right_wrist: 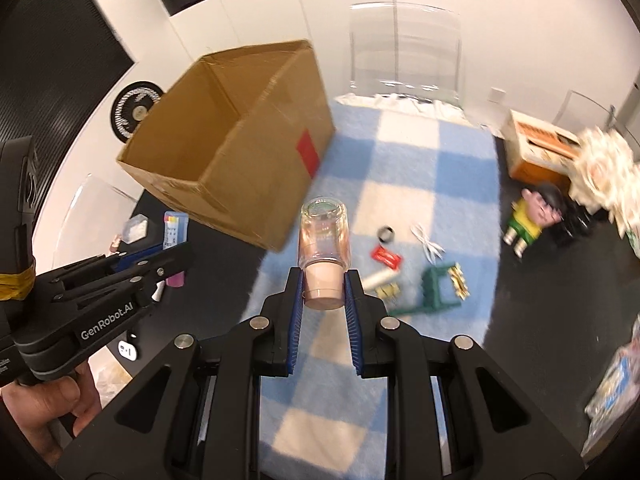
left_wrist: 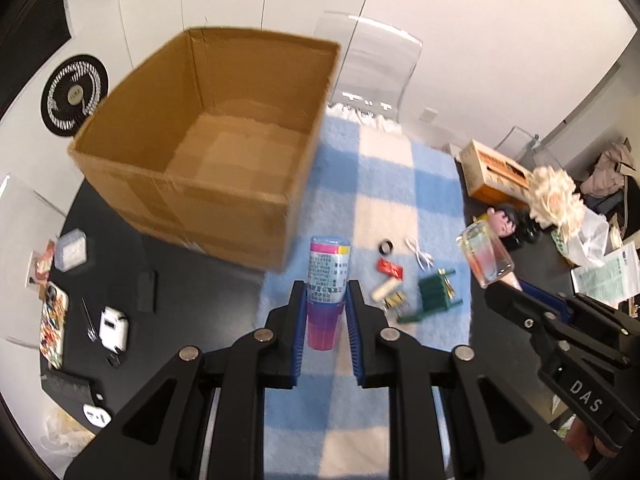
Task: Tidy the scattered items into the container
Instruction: 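Carry the pink tube and glass jar with both tools over the cardboard box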
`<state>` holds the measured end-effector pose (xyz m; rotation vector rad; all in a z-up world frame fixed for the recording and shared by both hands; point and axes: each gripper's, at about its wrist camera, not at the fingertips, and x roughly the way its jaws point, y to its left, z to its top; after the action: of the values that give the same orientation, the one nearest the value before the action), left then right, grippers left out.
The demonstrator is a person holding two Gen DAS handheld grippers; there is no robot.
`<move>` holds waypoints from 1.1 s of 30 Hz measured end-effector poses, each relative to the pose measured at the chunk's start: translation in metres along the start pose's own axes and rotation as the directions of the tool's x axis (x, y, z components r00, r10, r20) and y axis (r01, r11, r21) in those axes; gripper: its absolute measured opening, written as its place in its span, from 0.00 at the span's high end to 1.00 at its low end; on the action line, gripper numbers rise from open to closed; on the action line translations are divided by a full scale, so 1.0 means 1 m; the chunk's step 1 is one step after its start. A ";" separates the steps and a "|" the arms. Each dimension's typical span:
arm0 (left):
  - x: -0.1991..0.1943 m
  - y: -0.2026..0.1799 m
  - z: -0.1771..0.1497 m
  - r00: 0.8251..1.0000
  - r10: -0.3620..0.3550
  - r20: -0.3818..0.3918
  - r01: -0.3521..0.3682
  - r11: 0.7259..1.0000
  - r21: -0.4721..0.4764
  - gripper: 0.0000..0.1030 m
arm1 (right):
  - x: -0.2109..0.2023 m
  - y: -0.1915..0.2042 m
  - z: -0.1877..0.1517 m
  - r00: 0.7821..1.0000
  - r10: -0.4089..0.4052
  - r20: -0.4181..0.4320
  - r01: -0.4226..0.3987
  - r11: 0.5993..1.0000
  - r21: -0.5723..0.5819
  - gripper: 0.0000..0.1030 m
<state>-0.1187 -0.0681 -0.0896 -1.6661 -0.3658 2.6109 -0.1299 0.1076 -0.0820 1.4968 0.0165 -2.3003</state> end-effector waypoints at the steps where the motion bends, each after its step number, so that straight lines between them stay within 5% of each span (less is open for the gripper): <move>1: -0.001 0.004 0.004 1.000 0.004 0.006 -0.004 1.000 -0.002 0.82 | 0.003 0.005 0.006 1.000 0.006 0.001 -0.006 1.000 -0.010 0.80; 19: 0.006 0.076 0.077 0.997 0.051 0.058 -0.041 0.986 -0.161 0.82 | 0.045 0.082 0.090 0.995 0.097 -0.010 -0.097 0.985 -0.145 0.80; 33: 0.047 0.130 0.119 0.993 0.117 -0.020 -0.119 0.969 -0.216 0.82 | 0.100 0.115 0.160 0.991 0.114 -0.065 -0.124 0.974 -0.190 0.80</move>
<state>-0.2314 -0.2092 -0.1108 -1.8125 -0.5885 2.7361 -0.2674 -0.0652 -0.0783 1.4204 0.1566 -2.0980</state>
